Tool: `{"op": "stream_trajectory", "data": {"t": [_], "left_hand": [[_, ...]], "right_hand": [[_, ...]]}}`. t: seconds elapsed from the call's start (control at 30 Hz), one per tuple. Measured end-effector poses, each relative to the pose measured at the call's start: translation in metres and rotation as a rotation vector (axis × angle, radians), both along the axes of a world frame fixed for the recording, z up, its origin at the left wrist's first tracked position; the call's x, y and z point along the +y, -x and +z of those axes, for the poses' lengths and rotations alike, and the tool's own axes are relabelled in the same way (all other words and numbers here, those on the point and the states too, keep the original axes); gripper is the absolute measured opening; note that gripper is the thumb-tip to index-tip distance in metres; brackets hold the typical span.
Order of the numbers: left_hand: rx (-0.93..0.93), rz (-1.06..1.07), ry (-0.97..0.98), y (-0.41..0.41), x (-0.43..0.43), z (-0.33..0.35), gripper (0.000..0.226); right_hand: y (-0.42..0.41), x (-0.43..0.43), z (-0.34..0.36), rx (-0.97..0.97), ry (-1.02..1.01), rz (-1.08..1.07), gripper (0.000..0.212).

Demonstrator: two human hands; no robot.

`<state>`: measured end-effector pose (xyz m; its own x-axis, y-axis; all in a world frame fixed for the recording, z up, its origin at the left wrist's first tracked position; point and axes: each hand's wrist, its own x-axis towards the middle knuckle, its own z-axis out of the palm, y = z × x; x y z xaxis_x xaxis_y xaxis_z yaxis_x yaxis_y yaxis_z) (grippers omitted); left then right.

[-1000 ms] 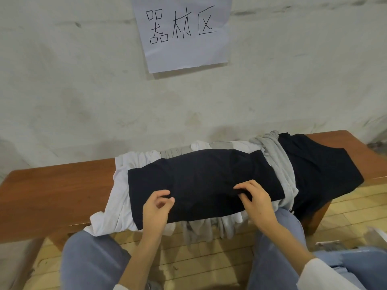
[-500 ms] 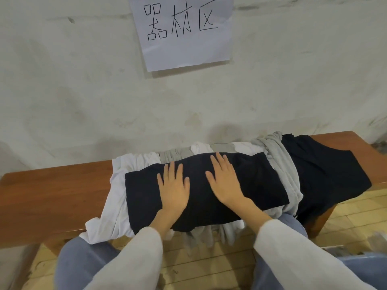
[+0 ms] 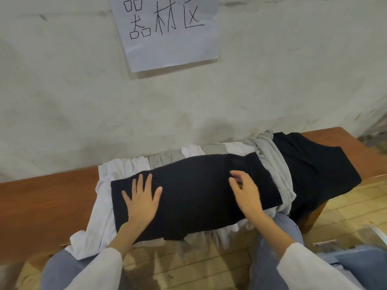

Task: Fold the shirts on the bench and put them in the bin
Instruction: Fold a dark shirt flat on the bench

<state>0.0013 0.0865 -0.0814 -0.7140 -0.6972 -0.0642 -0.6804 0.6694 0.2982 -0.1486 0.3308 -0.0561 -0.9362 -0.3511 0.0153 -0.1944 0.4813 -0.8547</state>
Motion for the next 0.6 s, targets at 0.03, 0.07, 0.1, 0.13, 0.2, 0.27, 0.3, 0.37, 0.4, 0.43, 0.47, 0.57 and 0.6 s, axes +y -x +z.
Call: {"op": "stream_trajectory", "data": {"t": [0.03, 0.07, 0.1, 0.13, 0.2, 0.27, 0.3, 0.37, 0.4, 0.43, 0.47, 0.57, 0.6], "left_hand": [[0.048, -0.011, 0.044, 0.005, 0.011, 0.004, 0.057], [0.098, -0.053, 0.100, 0.011, 0.023, 0.008, 0.055], [0.145, -0.126, 0.143, 0.019, 0.041, 0.012, 0.053], [0.178, -0.219, 0.169, 0.028, 0.063, 0.014, 0.050], [0.238, -0.400, 0.183, 0.049, 0.110, 0.013, 0.043], [0.252, -0.554, 0.180, 0.068, 0.155, 0.012, 0.046], [0.214, -0.619, 0.161, 0.078, 0.177, 0.011, 0.054], [0.057, -0.689, 0.093, 0.091, 0.207, 0.004, 0.076], [-0.039, -0.697, 0.072, 0.096, 0.218, 0.001, 0.083], [-0.090, -0.690, 0.091, 0.099, 0.224, -0.001, 0.088], [-0.113, -0.674, 0.129, 0.103, 0.232, -0.002, 0.090], [-0.122, -0.584, 0.189, 0.110, 0.242, -0.004, 0.097], [-0.117, -0.558, 0.187, 0.113, 0.244, -0.003, 0.098]], "right_hand": [[0.001, 0.013, -0.001, -0.015, 0.021, -0.087, 0.021], [0.003, 0.023, -0.003, -0.018, 0.011, -0.160, 0.017], [0.006, 0.034, -0.004, -0.015, -0.021, -0.219, 0.016], [0.011, 0.044, -0.005, -0.005, -0.073, -0.262, 0.017], [0.022, 0.059, -0.005, 0.041, -0.234, -0.312, 0.026], [0.031, 0.069, -0.001, 0.015, -0.418, -0.341, 0.038], [0.037, 0.073, 0.003, -0.021, -0.495, -0.343, 0.041], [0.044, 0.076, 0.007, -0.092, -0.591, -0.318, 0.041], [0.048, 0.079, 0.009, -0.130, -0.601, -0.298, 0.039], [0.051, 0.080, 0.010, -0.173, -0.595, -0.278, 0.037], [0.055, 0.084, 0.011, -0.215, -0.595, -0.242, 0.035], [0.064, 0.093, 0.016, -0.312, -0.485, -0.162, 0.037], [0.066, 0.095, 0.019, -0.350, -0.359, -0.175, 0.034]]}}
